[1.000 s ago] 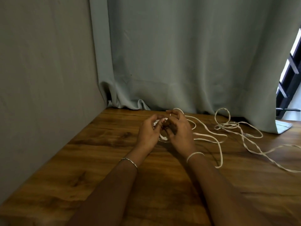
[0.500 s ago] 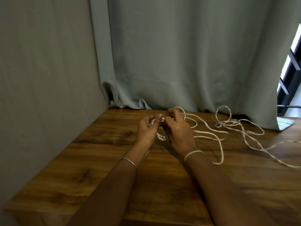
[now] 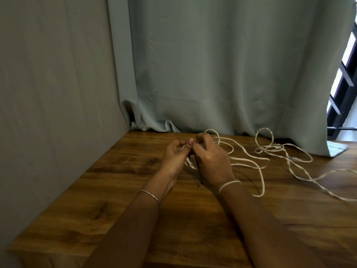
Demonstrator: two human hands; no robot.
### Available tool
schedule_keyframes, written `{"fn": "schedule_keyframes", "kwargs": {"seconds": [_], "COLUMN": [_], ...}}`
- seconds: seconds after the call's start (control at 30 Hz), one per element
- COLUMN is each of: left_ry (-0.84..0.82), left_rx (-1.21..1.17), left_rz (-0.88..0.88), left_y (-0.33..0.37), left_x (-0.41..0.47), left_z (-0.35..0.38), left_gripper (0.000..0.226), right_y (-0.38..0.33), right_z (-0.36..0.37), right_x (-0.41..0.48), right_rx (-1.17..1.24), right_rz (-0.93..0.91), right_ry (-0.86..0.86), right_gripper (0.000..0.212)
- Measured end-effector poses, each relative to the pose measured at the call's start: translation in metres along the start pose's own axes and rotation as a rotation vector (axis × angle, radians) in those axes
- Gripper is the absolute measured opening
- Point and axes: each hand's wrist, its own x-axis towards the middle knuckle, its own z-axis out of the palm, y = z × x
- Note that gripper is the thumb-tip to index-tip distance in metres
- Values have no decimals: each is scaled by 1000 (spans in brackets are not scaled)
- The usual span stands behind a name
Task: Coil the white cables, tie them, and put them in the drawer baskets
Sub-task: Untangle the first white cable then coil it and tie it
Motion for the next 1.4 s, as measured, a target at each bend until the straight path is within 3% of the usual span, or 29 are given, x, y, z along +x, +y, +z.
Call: {"fn": "schedule_keyframes", "kwargs": {"seconds": [0.27, 0.43, 0.63, 0.73, 0.83, 0.97, 1.13, 1.4], "left_ry": [143, 148, 168, 206, 242, 266, 277, 285], "left_rx": [-128, -227, -245, -177, -106, -73, -43, -23], "left_rz": [-12, -96, -110, -100, -76, -53, -61, -77], "left_y": [3, 3, 4, 1, -1, -5, -8, -11], "left_x": [5, 9, 11, 12, 14, 15, 18, 18], "left_z": [-2, -9, -14, -13, -11, -7, -7, -6], "left_gripper": [15, 26, 13, 7, 4, 4, 4, 5], "right_y": [-3, -4, -4, -10, -19, -15, -11, -8], "right_z": [5, 4, 10, 8, 6, 9, 9, 4], "right_x": [1, 2, 2, 3, 7, 13, 18, 20], "right_rx": [95, 178, 264, 419, 695, 972, 1211, 1363], "right_rz": [-4, -11, 5, 165, 465, 732, 896, 1023], "right_ry": [-49, -82, -97, -45, 44, 136, 168, 215], "right_gripper": [30, 34, 26, 17, 12, 28, 23, 22]}}
